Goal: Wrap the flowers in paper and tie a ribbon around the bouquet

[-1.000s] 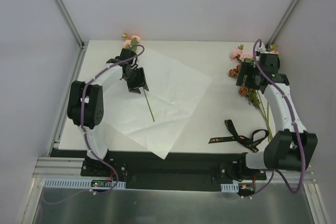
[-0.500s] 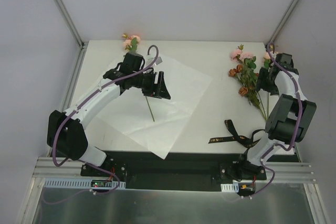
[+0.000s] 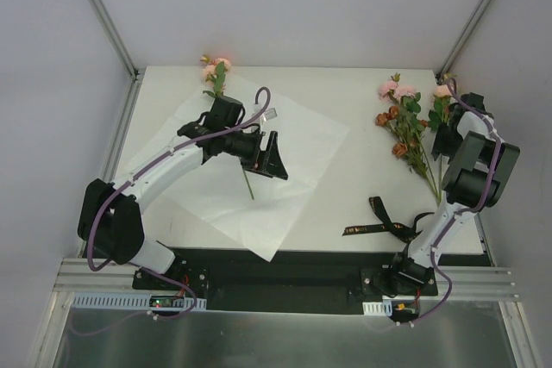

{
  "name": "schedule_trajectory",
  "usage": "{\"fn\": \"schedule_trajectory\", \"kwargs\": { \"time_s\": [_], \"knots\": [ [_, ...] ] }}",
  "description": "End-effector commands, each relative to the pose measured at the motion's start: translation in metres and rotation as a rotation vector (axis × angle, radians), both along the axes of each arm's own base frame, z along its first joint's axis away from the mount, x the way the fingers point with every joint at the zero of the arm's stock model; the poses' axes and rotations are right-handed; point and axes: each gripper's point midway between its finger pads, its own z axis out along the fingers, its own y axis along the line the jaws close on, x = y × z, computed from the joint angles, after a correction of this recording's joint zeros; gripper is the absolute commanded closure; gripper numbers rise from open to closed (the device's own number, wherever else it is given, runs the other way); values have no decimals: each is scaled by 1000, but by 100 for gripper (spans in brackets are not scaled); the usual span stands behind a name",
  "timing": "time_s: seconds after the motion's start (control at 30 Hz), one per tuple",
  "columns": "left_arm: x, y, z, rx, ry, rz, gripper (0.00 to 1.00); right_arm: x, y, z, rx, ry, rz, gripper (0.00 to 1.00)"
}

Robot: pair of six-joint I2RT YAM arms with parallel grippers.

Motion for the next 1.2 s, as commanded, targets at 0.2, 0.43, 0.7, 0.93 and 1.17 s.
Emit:
{"fn": "schedule_trajectory", "kwargs": {
  "time_s": [0.2, 0.43, 0.7, 0.93, 1.17],
  "knots": [
    [-3, -6, -1, -32, 0, -45, 22, 21, -13, -16, 46, 37, 56, 74],
    [9, -1, -13, 5, -1, -3, 22, 44, -20, -5, 5, -75, 64, 100],
    [19, 0, -34, 41, 28, 48, 23, 49, -29, 69, -263, -319, 16, 100],
    [30, 4, -37, 65, 41, 109, 24, 74, -12, 147, -488, -520, 41, 100],
    [26, 28, -23, 91, 12, 263, 22, 78, 0, 225, -633, -657, 16, 99]
  ]
}}
